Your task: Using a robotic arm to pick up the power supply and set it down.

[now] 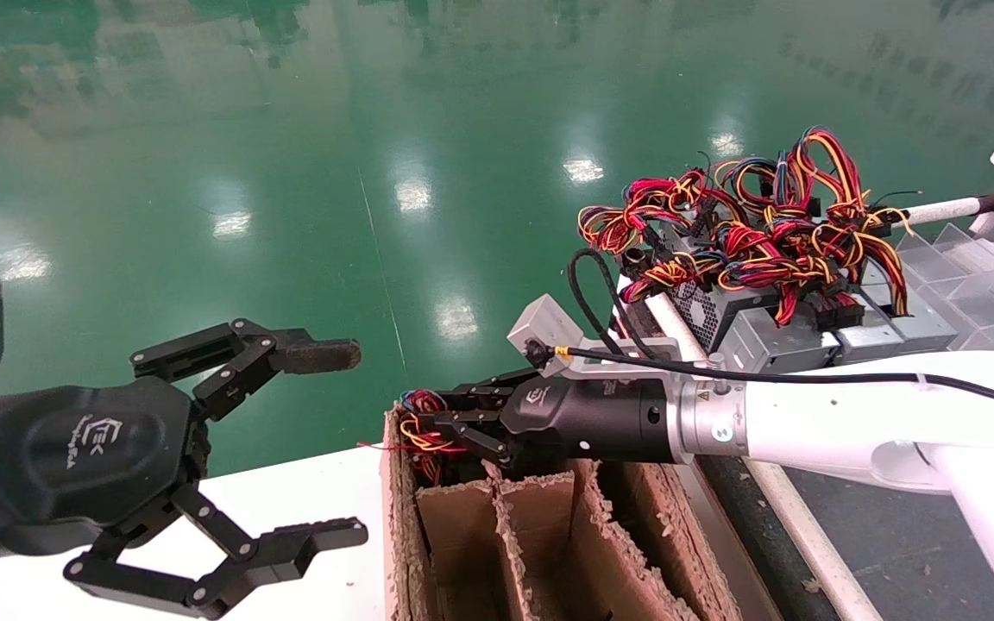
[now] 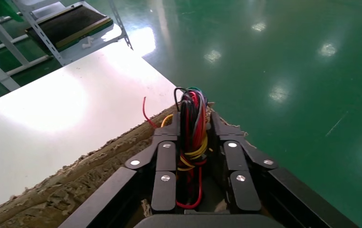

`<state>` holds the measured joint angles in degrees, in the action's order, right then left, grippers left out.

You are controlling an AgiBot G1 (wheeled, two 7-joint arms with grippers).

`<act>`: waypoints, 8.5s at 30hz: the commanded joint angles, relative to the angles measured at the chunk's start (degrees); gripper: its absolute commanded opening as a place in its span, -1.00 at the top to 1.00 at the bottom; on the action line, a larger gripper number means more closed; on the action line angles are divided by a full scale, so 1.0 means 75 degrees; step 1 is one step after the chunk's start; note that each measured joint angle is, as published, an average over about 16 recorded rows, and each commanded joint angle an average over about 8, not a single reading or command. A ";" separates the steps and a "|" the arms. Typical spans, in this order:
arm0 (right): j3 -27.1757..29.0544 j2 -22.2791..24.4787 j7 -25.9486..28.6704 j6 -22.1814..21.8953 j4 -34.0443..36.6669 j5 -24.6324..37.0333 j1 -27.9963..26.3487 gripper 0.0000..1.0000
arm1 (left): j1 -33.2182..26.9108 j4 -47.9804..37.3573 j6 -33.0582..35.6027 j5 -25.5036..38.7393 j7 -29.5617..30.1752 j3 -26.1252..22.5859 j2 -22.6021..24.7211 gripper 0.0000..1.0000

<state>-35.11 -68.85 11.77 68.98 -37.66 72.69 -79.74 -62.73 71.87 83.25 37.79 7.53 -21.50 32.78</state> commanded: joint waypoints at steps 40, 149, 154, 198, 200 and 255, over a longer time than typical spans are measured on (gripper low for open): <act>0.2127 0.2755 0.0571 0.0772 -0.2394 -0.2795 0.0512 1.00 | 0.0000 0.0000 -0.0001 -0.0001 -0.0001 -0.0001 -0.0001 -1.00; 0.2267 0.5428 -0.0004 0.1136 -0.0784 -0.2750 -0.0064 -1.00 | -0.0001 -0.0001 -0.0003 -0.0004 -0.0003 -0.0005 -0.0002 -1.00; 0.2372 0.5383 -0.0031 0.1159 -0.0922 -0.2946 0.0070 -1.00 | 0.0000 -0.0002 -0.0005 -0.0005 -0.0004 -0.0005 -0.0003 -1.00; 0.2507 0.4700 -0.0113 0.1996 -0.3950 -0.3858 0.1913 -1.00 | -0.0001 -0.0003 -0.0005 -0.0006 -0.0004 -0.0006 -0.0003 -1.00; 0.2513 0.4669 -0.0117 0.2035 -0.4089 -0.3900 0.1998 -1.00 | -0.0001 -0.0003 -0.0005 -0.0006 -0.0004 -0.0006 -0.0003 -1.00; 0.2544 0.4511 -0.0136 0.2226 -0.4789 -0.4117 0.2428 -1.00 | 0.0001 -0.0005 -0.0007 -0.0007 -0.0005 -0.0005 -0.0004 -1.00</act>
<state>-16.02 -35.02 10.75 85.68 -73.57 41.81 -61.53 -62.72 71.83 83.20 37.74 7.49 -21.54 32.75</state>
